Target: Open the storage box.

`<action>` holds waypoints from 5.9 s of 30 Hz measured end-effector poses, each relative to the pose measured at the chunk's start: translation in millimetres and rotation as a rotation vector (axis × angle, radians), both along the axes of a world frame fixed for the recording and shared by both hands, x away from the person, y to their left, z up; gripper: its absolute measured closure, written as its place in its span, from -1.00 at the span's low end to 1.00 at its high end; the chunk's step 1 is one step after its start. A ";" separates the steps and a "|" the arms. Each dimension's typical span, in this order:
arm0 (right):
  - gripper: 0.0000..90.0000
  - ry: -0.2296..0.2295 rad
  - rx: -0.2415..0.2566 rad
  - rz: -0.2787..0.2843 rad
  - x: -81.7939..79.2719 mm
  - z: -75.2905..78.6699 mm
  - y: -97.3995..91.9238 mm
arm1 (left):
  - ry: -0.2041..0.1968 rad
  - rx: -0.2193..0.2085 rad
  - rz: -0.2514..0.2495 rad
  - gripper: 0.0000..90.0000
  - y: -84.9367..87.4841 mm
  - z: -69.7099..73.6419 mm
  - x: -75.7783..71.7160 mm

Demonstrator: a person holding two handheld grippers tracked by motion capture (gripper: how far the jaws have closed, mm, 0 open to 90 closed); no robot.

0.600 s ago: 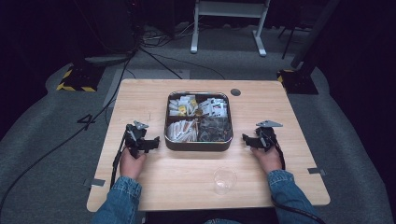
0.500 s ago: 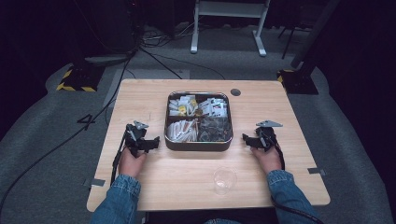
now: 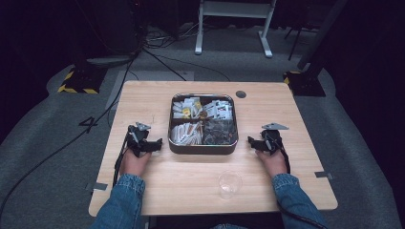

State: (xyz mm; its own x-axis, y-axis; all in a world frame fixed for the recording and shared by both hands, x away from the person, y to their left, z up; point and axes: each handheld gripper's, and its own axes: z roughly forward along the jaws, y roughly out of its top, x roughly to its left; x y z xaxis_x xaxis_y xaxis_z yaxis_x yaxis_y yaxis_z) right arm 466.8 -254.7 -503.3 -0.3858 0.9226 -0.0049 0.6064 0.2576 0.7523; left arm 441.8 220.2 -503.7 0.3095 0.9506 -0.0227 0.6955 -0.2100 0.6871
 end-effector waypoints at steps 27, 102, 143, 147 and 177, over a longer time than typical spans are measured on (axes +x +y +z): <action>-0.09 0.058 0.134 0.002 6.3 55.9 10.8 | 0.008 -0.005 -0.004 -0.76 2.9 -0.1 8.9; 0.07 0.151 0.008 0.325 66.8 78.8 187.4 | 0.007 -0.002 0.013 -0.76 3.5 -0.1 6.8; 0.29 0.071 -0.028 0.323 59.8 93.9 185.9 | 0.007 -0.002 0.010 -0.76 3.6 -0.1 6.8; 0.29 0.063 -0.015 0.324 57.8 102.0 181.8 | 0.007 -0.002 0.010 -0.76 3.6 -0.1 6.9; 0.29 -0.018 -0.012 0.314 40.7 139.9 126.4 | 0.004 -0.008 0.000 -0.73 3.3 -0.1 8.9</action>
